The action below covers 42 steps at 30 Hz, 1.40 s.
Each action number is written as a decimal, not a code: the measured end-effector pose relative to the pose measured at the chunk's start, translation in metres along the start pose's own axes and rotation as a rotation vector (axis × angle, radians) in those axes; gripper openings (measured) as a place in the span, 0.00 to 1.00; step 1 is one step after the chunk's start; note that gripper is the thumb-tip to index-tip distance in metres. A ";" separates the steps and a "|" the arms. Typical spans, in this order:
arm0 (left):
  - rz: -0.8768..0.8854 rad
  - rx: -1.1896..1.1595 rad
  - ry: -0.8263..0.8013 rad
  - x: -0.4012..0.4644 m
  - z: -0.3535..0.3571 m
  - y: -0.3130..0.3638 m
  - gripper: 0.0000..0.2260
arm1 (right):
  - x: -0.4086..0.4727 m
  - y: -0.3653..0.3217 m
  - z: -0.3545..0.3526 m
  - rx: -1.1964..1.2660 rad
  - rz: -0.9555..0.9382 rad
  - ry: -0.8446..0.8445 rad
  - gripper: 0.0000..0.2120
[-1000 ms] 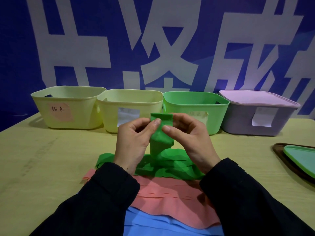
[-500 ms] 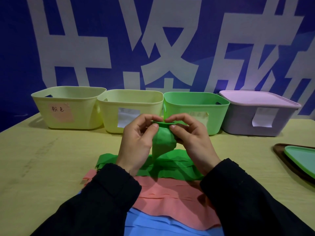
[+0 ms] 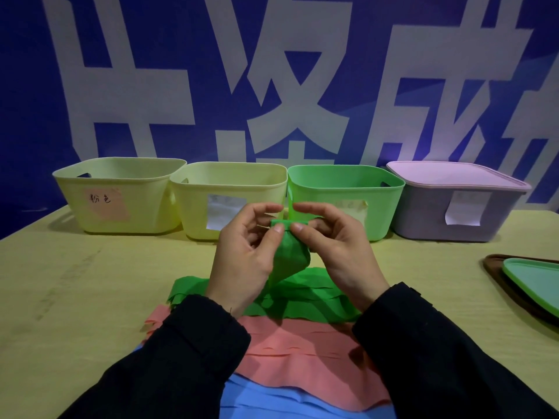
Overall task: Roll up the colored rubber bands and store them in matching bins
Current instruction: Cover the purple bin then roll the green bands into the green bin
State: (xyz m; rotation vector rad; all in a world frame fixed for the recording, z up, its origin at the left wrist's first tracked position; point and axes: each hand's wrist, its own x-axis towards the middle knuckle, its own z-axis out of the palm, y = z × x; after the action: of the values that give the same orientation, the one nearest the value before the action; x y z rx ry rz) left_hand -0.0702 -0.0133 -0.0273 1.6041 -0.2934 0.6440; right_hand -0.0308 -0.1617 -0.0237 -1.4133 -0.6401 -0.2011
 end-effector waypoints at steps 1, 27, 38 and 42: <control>-0.001 -0.008 0.004 0.000 0.000 0.000 0.10 | 0.000 -0.001 0.000 -0.004 -0.001 -0.015 0.09; -0.078 -0.073 0.060 0.001 0.000 0.001 0.06 | -0.002 -0.003 -0.001 0.069 0.041 -0.007 0.08; -0.057 -0.087 0.039 0.000 -0.001 0.003 0.06 | -0.001 -0.003 -0.002 0.090 0.039 -0.009 0.09; -0.045 -0.089 0.047 0.001 0.000 0.002 0.09 | -0.001 -0.003 -0.002 0.123 0.071 -0.006 0.14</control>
State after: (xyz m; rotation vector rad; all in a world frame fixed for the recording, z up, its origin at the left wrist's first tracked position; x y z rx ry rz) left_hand -0.0707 -0.0131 -0.0249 1.5044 -0.2474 0.6254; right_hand -0.0323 -0.1641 -0.0212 -1.3166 -0.5957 -0.0998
